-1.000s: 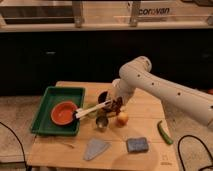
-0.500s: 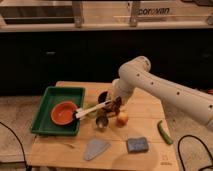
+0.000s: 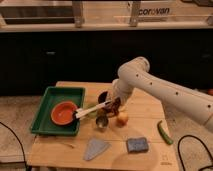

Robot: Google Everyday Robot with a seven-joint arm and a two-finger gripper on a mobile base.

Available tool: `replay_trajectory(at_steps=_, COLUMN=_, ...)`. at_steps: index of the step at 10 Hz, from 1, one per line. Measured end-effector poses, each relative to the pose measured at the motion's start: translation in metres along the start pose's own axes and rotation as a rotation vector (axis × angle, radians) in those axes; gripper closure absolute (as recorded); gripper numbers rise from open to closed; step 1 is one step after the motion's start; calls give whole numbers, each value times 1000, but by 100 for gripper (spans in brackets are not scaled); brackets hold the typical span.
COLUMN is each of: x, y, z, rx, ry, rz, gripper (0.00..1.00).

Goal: Place grapes in metal cup

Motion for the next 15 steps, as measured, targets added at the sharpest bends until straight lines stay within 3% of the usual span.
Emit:
replay_trajectory(at_steps=5, x=-20, y=-15, z=-12, rx=-20, ry=-18, rz=-74, gripper=100)
replay_trajectory(at_steps=11, x=-55, y=-38, z=-2, rx=-47, ry=-104, rz=-215, gripper=100)
replay_trajectory(at_steps=15, x=-72, y=-45, z=5, rx=-58, ry=-145, rz=-272, gripper=100)
